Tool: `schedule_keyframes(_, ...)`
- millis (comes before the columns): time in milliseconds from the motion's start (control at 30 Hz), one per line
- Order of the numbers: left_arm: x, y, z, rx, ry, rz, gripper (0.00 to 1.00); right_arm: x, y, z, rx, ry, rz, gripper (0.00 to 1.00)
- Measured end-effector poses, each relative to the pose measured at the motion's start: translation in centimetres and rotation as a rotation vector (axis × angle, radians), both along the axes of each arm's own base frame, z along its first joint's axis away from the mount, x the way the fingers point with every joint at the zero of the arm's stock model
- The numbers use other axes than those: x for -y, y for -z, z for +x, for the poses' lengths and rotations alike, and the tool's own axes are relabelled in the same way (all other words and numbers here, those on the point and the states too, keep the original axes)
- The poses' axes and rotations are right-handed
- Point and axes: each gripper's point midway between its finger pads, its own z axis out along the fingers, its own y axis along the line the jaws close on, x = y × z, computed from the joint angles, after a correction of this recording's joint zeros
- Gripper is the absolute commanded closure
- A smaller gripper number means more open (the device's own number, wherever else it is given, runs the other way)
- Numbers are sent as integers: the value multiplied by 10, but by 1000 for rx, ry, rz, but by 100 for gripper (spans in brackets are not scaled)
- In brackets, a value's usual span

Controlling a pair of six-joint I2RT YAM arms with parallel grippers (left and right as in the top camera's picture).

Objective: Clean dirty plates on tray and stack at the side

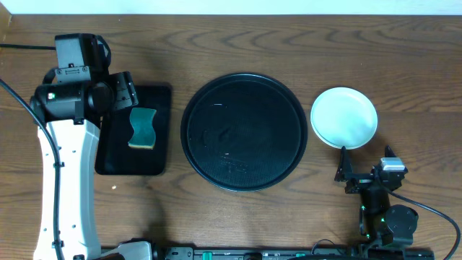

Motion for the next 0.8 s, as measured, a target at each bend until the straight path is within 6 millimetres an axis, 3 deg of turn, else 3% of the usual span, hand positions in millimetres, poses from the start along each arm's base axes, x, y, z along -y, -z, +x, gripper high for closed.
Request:
schedule_keyframes(233, -3, -1, 3, 14, -7, 12, 24, 0, 0, 0, 0, 0, 0, 1)
schedule_keyframes(367, 3, -9, 20, 161, 19, 3, 23, 0, 0, 0, 0, 0, 0, 1)
schedule_keyframes(467, 15, -16, 20, 303, 58, -5, 23, 0, 0, 0, 0, 0, 0, 1)
schedule_keyframes(633, 34, -24, -2, 527, 118, -10, 23, 0, 0, 0, 0, 0, 0, 1)
schedule_keyframes(800, 45, -6, -39, 686, 150, -5, 23, 0, 0, 0, 1, 0, 0, 1)
